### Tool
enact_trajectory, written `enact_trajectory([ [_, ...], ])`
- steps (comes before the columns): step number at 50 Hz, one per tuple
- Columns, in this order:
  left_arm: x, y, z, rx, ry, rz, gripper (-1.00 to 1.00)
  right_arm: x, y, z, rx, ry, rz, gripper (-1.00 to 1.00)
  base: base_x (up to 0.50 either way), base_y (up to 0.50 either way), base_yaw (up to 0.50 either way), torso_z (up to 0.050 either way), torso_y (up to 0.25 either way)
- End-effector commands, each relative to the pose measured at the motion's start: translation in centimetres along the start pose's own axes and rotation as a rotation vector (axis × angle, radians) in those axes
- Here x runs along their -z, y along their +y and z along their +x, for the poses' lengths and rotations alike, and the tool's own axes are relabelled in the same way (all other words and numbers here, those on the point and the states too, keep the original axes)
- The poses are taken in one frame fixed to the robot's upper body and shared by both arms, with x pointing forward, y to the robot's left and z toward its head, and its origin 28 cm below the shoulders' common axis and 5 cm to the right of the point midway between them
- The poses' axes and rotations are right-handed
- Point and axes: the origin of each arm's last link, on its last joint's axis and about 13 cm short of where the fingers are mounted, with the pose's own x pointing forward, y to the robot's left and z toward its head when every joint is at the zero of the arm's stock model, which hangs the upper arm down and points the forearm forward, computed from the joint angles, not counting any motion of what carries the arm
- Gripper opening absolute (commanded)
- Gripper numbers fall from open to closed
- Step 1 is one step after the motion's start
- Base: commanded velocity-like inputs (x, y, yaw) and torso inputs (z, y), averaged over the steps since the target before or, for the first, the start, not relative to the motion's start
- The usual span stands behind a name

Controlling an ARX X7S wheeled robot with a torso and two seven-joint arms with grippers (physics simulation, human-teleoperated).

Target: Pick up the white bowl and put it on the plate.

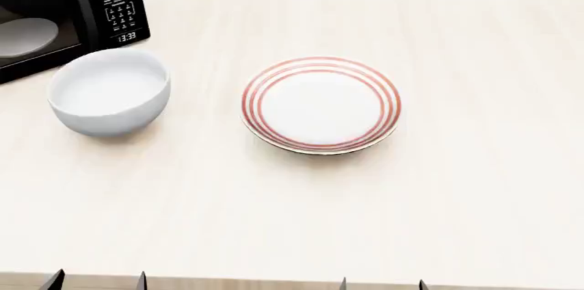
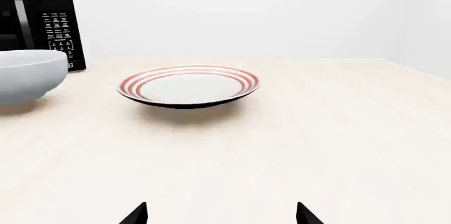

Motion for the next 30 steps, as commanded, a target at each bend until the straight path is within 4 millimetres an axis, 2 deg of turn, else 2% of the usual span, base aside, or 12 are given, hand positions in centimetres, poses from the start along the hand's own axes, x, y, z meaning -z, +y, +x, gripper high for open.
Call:
enact_trajectory([
  [1,-0.03,0.0,-0.01,0.002,-0.003,0.001,1.0,-0.03,0.06,-0.04,0.0,-0.002,0.002,1.0,0.0,0.0,0.0,0.0,0.0],
  [23,0.0,0.07,-0.06,0.006,-0.011,0.016,1.0,-0.06,0.29,-0.56,-0.021,0.002,0.017,1.0,0.0,0.0,0.0,0.0,0.0],
  [30,-0.34,0.88,-0.35,-0.01,-0.048,-0.032,1.0,-0.62,0.3,-0.7,0.006,-0.003,0.015,1.0,0.0,0.0,0.0,0.0,0.0],
])
